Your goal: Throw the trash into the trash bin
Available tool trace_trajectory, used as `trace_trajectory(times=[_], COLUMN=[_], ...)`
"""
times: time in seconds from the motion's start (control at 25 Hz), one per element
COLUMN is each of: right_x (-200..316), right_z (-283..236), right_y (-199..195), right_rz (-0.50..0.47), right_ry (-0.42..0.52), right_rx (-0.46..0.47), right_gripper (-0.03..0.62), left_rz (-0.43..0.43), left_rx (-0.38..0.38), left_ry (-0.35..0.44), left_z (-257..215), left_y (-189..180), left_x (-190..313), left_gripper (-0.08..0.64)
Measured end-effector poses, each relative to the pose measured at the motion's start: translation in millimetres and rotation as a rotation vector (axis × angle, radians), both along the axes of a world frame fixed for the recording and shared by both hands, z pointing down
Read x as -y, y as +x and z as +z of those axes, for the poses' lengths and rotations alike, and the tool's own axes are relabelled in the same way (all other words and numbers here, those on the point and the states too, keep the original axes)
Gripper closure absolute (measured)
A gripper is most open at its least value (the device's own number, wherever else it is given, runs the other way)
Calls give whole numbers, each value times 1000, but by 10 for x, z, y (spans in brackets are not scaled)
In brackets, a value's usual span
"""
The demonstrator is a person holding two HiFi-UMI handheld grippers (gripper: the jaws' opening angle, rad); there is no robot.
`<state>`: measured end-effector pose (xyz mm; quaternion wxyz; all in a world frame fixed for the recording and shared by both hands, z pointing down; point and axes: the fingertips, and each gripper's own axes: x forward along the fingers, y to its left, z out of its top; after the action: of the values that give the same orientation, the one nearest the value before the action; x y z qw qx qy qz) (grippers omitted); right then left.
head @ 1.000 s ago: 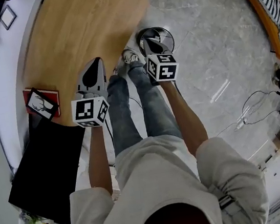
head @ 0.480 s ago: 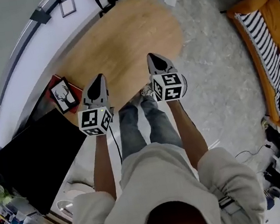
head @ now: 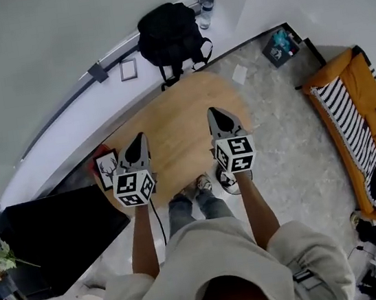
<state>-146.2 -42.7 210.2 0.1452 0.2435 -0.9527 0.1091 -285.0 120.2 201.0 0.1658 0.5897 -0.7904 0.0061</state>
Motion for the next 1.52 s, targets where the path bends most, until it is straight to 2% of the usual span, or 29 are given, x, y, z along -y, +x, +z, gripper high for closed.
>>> trace_trajectory(times=[0.32,0.6,0.92,1.52], right_x=[299,357,462,518], right_z=[-880,-1228,-1449,-1470], right_y=[-21,42,12,-154], right_rz=[23,42,47,48], right_ry=[139,215,263,268], right_rx=[78,112,134,138], right_gripper=[565,565,565,565], left_rz=[38,63,73,88], left_rx=[62,132,175,188], left_ry=[100,156,190,189], left_z=[-681,-1032,-1300,-1333], left_y=[-166,-189,-255,-362], left_x=[401,581,737,841], left_gripper=[543,543,543,543])
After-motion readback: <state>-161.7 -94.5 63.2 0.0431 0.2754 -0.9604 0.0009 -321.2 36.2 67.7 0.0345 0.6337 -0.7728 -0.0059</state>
